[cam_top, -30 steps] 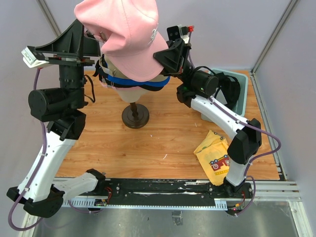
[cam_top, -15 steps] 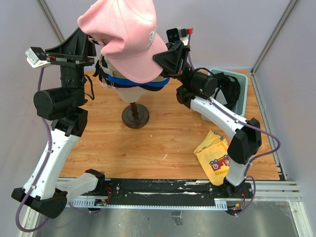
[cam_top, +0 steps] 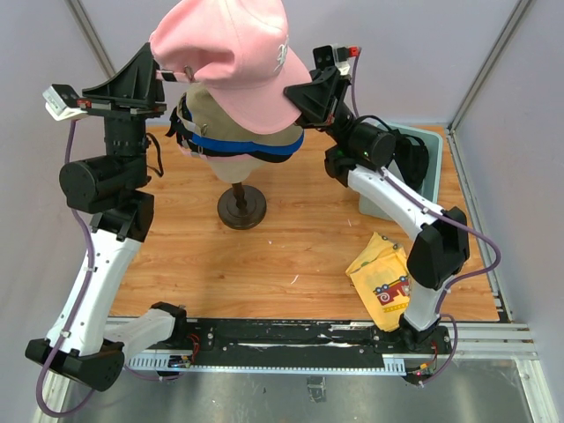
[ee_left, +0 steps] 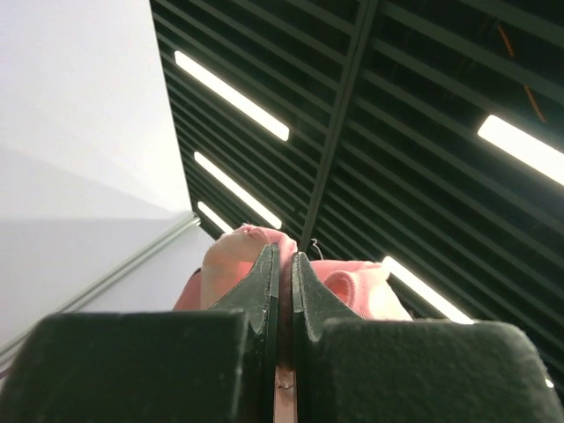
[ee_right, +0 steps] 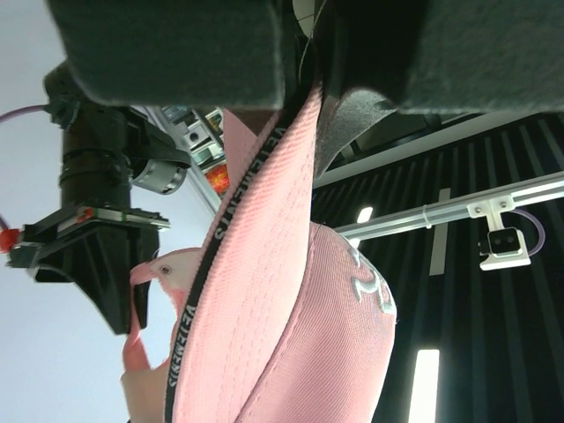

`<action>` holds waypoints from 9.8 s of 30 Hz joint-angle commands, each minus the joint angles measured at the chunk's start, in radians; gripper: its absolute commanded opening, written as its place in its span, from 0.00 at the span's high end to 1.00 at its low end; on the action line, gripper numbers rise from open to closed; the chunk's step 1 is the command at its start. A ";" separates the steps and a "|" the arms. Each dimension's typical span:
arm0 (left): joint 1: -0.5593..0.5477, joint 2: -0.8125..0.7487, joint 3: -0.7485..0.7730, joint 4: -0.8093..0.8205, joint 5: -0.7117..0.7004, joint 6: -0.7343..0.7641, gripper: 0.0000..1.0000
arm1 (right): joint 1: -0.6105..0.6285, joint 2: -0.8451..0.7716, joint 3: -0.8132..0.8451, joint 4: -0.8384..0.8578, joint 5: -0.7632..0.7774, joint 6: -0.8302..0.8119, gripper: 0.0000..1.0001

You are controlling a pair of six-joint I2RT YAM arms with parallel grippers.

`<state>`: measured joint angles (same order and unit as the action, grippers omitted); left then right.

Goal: Stack the hats
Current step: Stack the hat on the hat.

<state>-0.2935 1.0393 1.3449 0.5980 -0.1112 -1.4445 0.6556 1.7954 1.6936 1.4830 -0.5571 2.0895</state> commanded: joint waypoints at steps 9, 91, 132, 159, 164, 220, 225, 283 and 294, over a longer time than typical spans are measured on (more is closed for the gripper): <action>0.013 -0.062 0.023 -0.202 -0.105 0.153 1.00 | -0.168 0.107 -0.008 0.082 0.026 0.283 0.87; 0.040 0.006 -0.029 -0.789 -0.366 0.561 0.99 | -0.271 0.313 0.123 -0.511 -0.042 0.150 0.72; 0.256 0.154 0.081 -1.003 0.080 0.556 0.99 | -0.258 0.131 -0.018 -0.999 -0.123 -0.367 0.93; 0.300 0.221 0.117 -1.031 0.224 0.578 1.00 | -0.266 0.102 -0.261 -1.022 -0.124 -0.532 0.99; 0.308 0.197 0.090 -1.036 0.226 0.577 0.99 | -0.267 0.063 -0.271 -1.087 -0.122 -0.604 0.99; 0.335 0.152 0.003 -0.871 0.325 0.407 0.75 | -0.389 -0.297 -0.369 -1.091 -0.125 -0.681 0.57; 0.336 0.153 0.007 -0.865 0.340 0.404 0.74 | -0.355 -0.295 -0.374 -1.094 -0.133 -0.692 0.56; 0.349 0.131 0.018 -0.844 0.359 0.376 0.63 | -0.306 -0.283 -0.311 -1.147 -0.143 -0.760 0.54; 0.350 0.128 0.020 -0.848 0.355 0.378 0.62 | -0.297 -0.279 -0.331 -1.142 -0.138 -0.766 0.54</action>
<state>0.0505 1.1797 1.3731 -0.2192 0.2108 -1.0786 0.3470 1.5291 1.3514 0.3183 -0.6907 1.3434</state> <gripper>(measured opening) 0.375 0.458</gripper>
